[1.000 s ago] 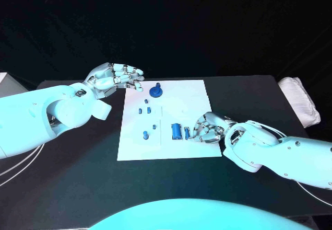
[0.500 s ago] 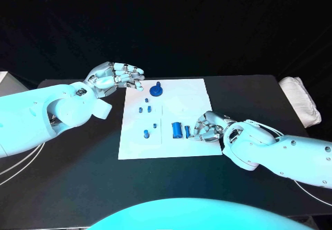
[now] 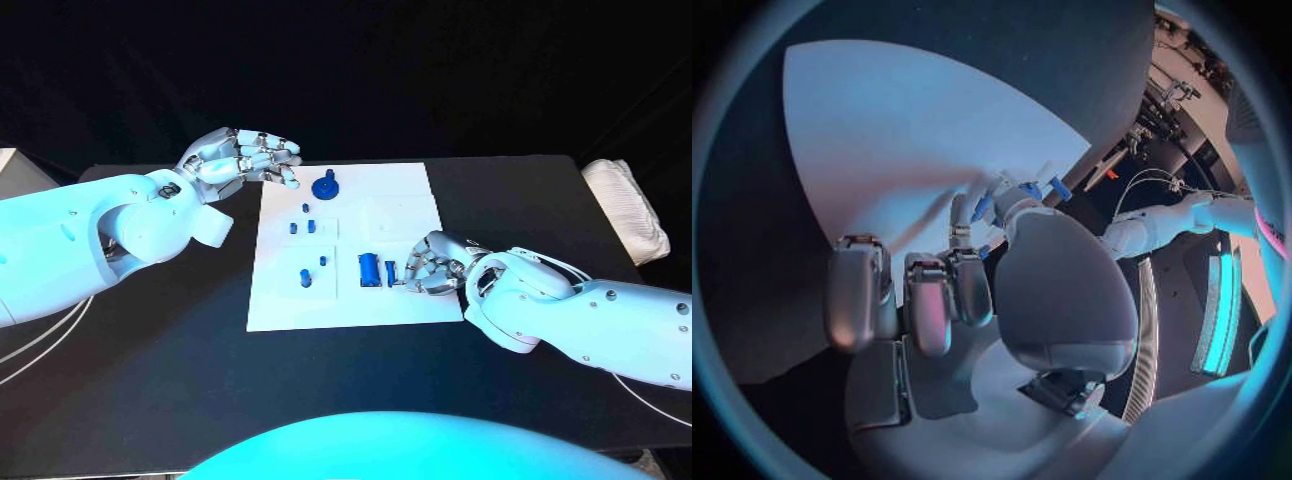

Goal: Assemble the parts on the task board

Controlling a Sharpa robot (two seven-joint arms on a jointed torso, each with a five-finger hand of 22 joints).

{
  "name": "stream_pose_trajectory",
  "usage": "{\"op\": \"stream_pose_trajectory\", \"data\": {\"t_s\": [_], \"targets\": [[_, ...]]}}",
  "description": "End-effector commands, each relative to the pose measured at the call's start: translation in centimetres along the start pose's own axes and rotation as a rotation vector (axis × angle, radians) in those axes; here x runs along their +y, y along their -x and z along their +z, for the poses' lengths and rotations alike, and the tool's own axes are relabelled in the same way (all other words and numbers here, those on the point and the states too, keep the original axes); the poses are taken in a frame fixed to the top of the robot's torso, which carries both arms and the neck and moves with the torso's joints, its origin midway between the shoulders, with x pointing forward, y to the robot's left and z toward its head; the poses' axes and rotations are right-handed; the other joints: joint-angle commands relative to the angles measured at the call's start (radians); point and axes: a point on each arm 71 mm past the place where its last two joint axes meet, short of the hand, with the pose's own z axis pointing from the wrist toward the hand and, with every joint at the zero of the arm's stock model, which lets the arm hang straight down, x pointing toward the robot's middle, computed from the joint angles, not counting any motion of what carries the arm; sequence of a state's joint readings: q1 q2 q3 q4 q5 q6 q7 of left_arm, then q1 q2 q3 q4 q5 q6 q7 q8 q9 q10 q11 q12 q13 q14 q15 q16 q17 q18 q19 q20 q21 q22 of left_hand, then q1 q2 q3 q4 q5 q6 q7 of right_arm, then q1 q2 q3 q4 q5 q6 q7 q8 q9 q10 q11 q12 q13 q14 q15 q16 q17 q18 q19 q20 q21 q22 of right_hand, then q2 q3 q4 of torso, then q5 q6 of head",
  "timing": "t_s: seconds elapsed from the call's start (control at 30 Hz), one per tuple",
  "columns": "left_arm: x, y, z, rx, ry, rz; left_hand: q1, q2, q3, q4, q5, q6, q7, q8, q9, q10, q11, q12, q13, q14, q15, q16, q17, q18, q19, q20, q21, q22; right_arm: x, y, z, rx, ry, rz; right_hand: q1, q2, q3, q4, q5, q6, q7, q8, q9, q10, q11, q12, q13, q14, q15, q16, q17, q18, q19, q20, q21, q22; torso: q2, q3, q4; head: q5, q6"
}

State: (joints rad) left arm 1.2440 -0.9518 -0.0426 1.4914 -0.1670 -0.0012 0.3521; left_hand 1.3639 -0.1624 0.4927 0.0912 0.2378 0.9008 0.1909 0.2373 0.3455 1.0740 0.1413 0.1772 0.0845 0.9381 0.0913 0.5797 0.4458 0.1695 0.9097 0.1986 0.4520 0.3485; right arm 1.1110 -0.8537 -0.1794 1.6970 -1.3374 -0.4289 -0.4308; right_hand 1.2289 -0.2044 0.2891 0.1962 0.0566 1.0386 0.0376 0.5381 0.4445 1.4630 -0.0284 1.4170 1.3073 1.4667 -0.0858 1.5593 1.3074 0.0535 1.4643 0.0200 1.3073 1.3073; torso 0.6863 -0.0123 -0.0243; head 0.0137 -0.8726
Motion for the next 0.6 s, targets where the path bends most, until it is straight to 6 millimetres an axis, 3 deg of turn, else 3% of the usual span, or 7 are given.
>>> {"op": "stream_pose_trajectory", "data": {"t_s": [0.03,0.37,0.6], "targets": [[-0.1,-0.2,0.0,0.021,-0.004,-0.012,-0.002,0.003,-0.001,0.005,0.004,0.001,0.003,-0.004,0.0,-0.002,0.002,-0.007,0.002,0.0,0.004,-0.005,0.001,0.012,0.008,-0.003,-0.002,-0.001,-0.2,0.0,-0.2,0.013,0.007,0.023,0.008,-0.007,-0.004,-0.006,0.005,-0.007,0.003,0.001,-0.002,0.047,-0.003,-0.009,0.188,0.098,-0.007,-0.006,0.238,-0.008,0.073,-0.006,-0.013,0.202,0.0,-0.0002,0.001,-0.001,0.0],[-0.1,-0.1,-0.1,0.018,-0.003,-0.011,-0.002,0.003,-0.001,0.005,0.004,0.001,0.003,-0.004,0.0,-0.002,0.002,-0.007,0.002,0.0,0.004,-0.005,0.001,0.012,0.008,-0.003,-0.002,-0.001,0.1,0.8,-1.0,-0.057,0.095,0.13,0.005,-0.016,-0.02,0.004,0.012,-0.013,0.008,-0.001,-0.005,0.04,0.001,-0.025,0.181,0.096,-0.004,-0.011,0.231,-0.004,0.069,-0.004,-0.039,0.196,-0.001,-0.0005,-0.0003,0.002,0.0],[-0.1,-0.1,0.0,0.019,-0.005,-0.011,-0.002,0.003,-0.001,0.005,0.004,0.001,0.003,-0.004,0.0,-0.002,0.002,-0.007,0.002,0.0,0.004,-0.005,0.001,0.012,0.008,-0.003,-0.002,-0.001,1.3,1.7,-1.4,-0.124,0.194,0.154,0.027,-0.004,-0.016,0.008,0.045,-0.014,0.006,-0.001,-0.008,0.039,0.001,-0.024,0.181,0.097,-0.004,-0.01,0.232,-0.004,0.069,-0.003,-0.04,0.196,-0.001,-0.0006,0.0007,0.001,0.003]]}}
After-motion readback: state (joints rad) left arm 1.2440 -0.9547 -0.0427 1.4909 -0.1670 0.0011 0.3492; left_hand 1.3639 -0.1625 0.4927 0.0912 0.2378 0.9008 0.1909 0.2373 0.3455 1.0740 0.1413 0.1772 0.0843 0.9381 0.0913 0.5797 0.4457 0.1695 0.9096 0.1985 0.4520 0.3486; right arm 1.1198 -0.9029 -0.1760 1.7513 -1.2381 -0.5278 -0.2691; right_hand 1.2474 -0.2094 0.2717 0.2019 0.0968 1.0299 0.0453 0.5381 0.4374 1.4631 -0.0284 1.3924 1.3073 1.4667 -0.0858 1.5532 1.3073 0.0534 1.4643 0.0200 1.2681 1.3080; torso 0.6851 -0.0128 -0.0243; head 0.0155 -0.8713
